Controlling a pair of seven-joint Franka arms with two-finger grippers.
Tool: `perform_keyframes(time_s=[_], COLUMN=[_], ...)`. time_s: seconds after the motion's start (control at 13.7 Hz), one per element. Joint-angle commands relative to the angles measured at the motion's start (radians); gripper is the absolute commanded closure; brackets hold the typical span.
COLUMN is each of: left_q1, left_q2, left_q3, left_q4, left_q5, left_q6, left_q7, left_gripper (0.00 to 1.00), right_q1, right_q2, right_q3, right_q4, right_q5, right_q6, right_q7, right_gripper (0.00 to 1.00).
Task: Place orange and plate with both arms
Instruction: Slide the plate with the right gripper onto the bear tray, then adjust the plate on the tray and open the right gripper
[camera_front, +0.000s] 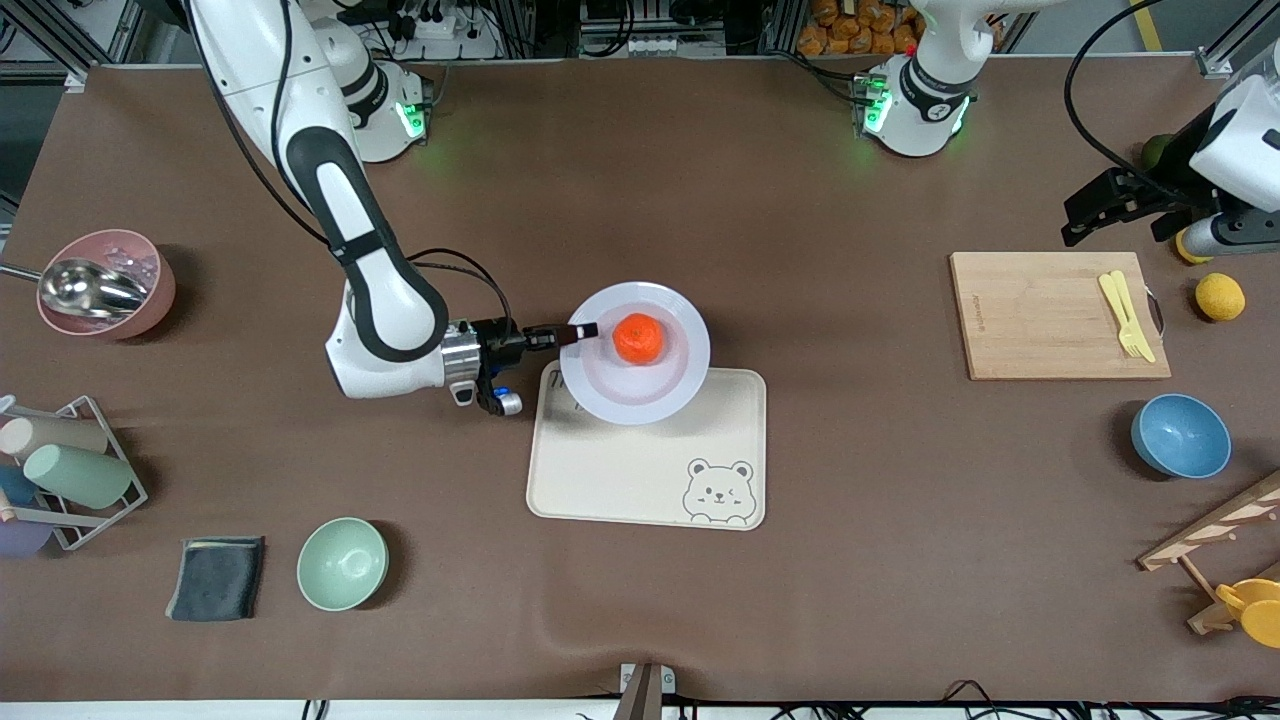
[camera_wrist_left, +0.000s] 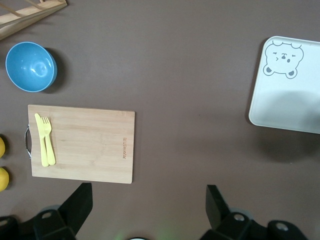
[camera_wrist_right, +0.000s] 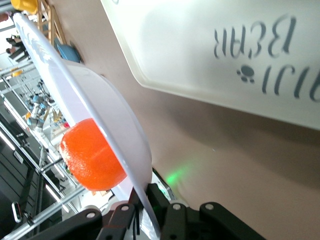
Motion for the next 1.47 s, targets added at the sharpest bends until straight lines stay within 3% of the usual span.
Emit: perform_keyframes(time_s=[0.0,0.59,0.81,1.25,1.39], left_q1=[0.002,0.003,0.003,0.003,0.005], left_q2=[-0.003,-0.002,-0.002,-0.003,-0.003], left_q3=[-0.005,-0.005,-0.005,-0.005,-0.005], left_q4=[0.0,-0.003,-0.005,-0.006,-0.008], left_q5=[0.006,0.006,0.006,0.006,0.006], left_q6=[-0.009,-0.009,-0.009,-0.009,-0.009], left_q7=[0.0,0.0,0.0,0.0,0.0], left_gripper=[0.0,0.0,0.0,0.0,0.0], right_q1=[-0.024,-0.027,-0.018,0.008,0.006], right_q2=[0.084,0.268,0.326,0.38,0.391], right_q3=[0.012,0.01,0.01,0.018,0.018], right_q4=[0.133,0.362,0.435,0.468,0.468], right_q5=[0.003,-0.02,-0.072,-0.068,-0.028], right_q6=[-0.017,-0.013,0.025,0.086,0.085], right_q7=[0.092,0.124,0.123,0.124,0.123], right_gripper=[1.0,1.0,1.0,1.0,1.0])
